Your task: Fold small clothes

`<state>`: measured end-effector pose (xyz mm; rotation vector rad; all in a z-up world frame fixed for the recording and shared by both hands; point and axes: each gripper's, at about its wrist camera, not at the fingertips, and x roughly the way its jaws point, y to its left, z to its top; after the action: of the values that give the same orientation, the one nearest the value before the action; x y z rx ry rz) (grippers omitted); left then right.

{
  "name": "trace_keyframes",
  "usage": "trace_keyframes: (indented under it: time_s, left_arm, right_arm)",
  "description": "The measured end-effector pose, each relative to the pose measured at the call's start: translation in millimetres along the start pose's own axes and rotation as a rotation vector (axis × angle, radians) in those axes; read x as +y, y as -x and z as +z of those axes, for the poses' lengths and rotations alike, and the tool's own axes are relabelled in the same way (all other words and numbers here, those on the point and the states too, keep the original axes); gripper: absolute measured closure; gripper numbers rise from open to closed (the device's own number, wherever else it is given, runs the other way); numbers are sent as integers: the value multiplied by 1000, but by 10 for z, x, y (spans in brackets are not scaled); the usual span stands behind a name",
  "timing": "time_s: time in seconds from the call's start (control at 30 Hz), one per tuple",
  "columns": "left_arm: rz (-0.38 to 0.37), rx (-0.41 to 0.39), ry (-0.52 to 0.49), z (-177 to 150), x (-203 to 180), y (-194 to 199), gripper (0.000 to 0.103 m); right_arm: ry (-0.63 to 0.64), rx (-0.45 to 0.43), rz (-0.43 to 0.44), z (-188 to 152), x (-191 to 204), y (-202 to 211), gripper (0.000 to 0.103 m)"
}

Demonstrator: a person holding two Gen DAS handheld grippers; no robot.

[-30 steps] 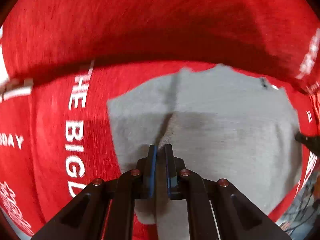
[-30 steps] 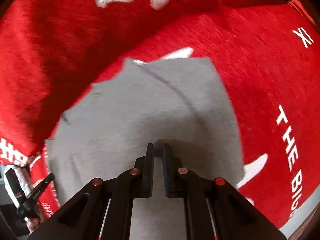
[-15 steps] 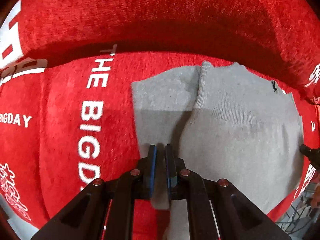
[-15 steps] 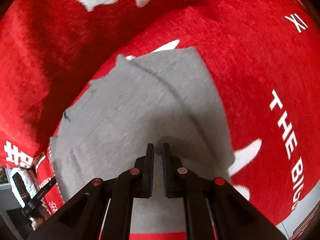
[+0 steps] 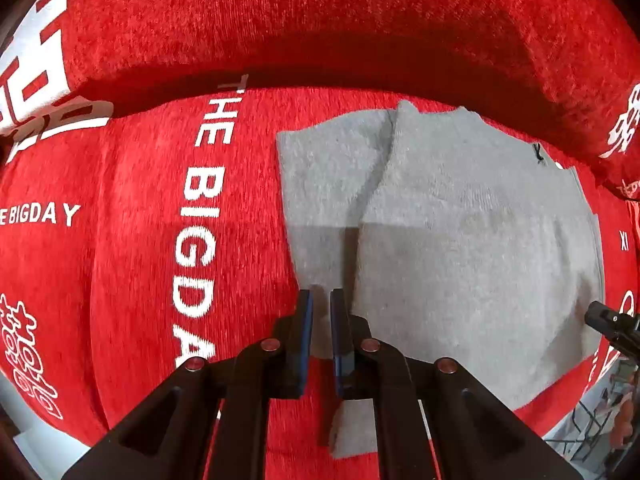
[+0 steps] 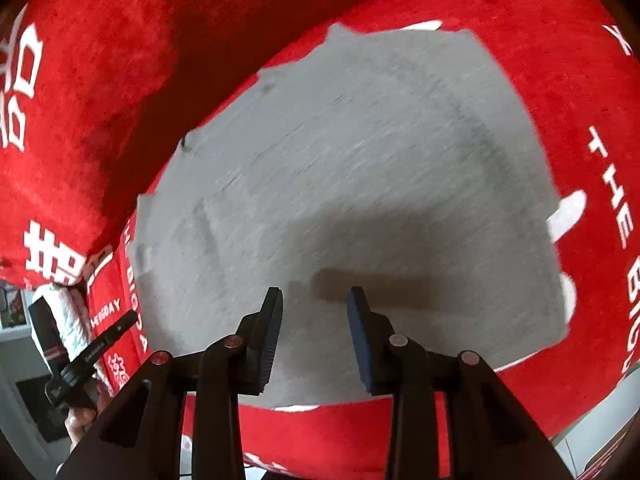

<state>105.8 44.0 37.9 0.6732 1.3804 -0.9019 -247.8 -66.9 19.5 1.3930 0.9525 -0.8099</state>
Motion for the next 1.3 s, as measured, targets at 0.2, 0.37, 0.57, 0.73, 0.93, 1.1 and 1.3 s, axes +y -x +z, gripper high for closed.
trace_keyframes:
  time_s: [0.2,0.37,0.57,0.73,0.93,1.1,1.3]
  left_arm:
    - [3,3,3,-56,-13,36,93]
    - [30,27,18,-80,39,6,93]
    - [47,41,43,-153,120,-30,93]
    - [42,52,53,-201,157,-58,93]
    - [31,59,89,-229,279,-109,92]
    - [68,23,125,-227,430,-75,2]
    - [84,-5,116,-227,520,-24,2]
  right_arm:
    - [-2,22,23,-69,121,-85,61]
    - [6,36,31,-117,211,-149,61]
    - [19,55,34,-172,310,-212,52]
    - [59,70,40,-201,479,-270,51]
    - [125,89,56,-211,822,-412,48]
    - [152,115,78,-254,1075,-568,48]
    - [176,118,105,-231,1366,-739,48]
